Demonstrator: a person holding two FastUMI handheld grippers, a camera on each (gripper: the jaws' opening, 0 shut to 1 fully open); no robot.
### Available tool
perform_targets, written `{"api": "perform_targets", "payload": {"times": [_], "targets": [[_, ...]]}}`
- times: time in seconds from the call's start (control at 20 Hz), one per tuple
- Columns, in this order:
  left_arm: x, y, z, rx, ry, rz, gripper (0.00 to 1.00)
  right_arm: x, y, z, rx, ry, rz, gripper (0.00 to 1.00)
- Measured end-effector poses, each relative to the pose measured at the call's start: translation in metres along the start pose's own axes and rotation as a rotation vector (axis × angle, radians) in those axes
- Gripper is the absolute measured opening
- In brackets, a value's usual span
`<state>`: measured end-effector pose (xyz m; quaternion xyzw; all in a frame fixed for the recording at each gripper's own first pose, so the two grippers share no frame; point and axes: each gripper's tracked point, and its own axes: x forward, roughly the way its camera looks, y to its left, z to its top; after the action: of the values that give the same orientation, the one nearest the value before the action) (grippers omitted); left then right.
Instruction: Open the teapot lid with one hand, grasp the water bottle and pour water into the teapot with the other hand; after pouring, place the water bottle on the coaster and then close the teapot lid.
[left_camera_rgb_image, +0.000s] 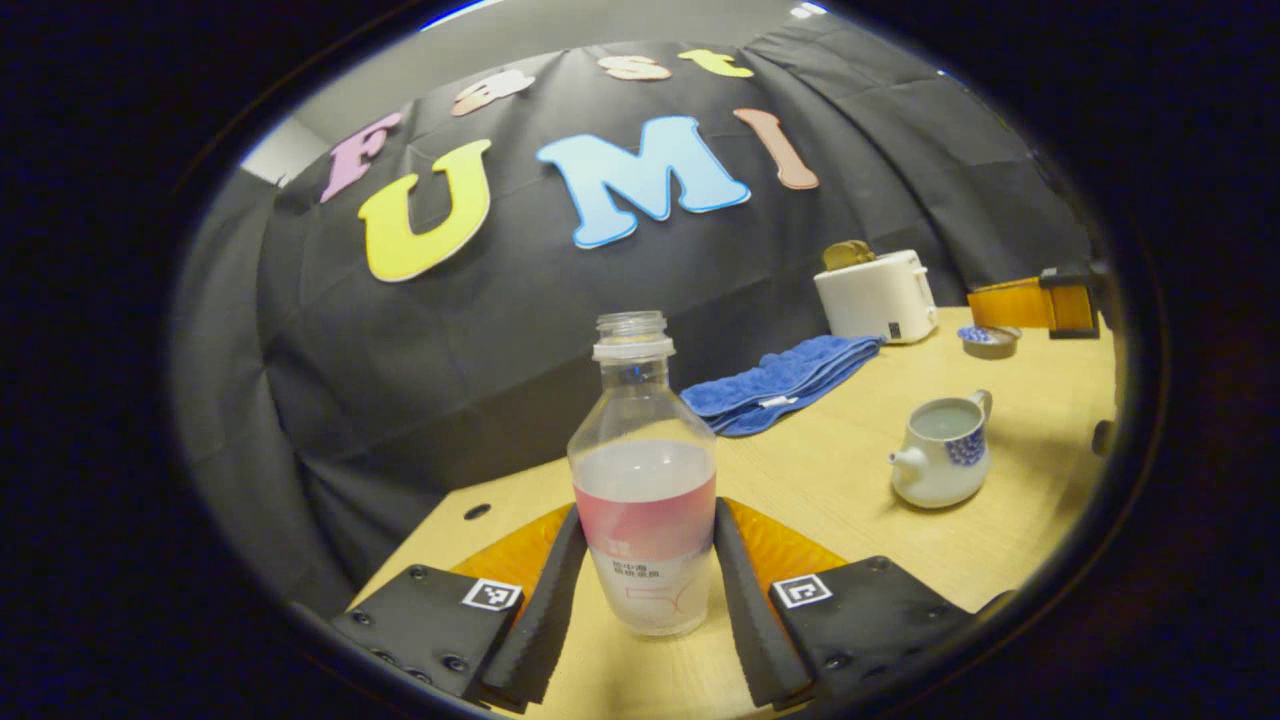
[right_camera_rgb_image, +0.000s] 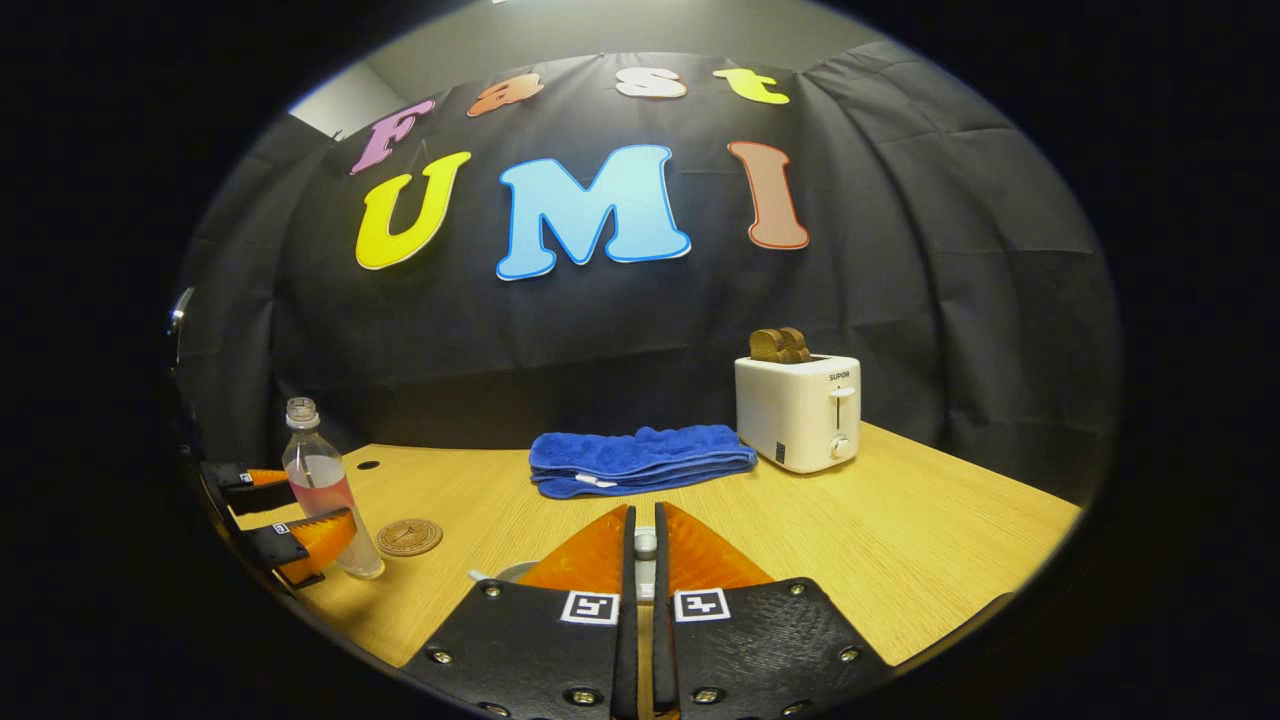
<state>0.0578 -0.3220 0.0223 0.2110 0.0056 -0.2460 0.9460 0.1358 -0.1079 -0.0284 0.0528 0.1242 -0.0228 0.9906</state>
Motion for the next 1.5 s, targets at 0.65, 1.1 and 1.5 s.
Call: {"api": "perform_targets", "payload": {"times": [0.65, 1.1, 1.5], "targets": [[0.005, -0.03, 0.049, 0.693, -0.079, 0.032, 0.82, -0.002, -0.028, -0.01, 0.052, 0.007, -0.029, 0.06], [0.016, -0.062, 0.052, 0.935, -0.081, -0.026, 0.82, -0.006, -0.044, -0.021, 0.088, 0.017, -0.041, 0.06], [0.022, -0.074, 0.055, 1.156, -0.075, -0.052, 0.82, -0.011, -0.054, -0.021, 0.111, 0.011, -0.054, 0.06]]}}
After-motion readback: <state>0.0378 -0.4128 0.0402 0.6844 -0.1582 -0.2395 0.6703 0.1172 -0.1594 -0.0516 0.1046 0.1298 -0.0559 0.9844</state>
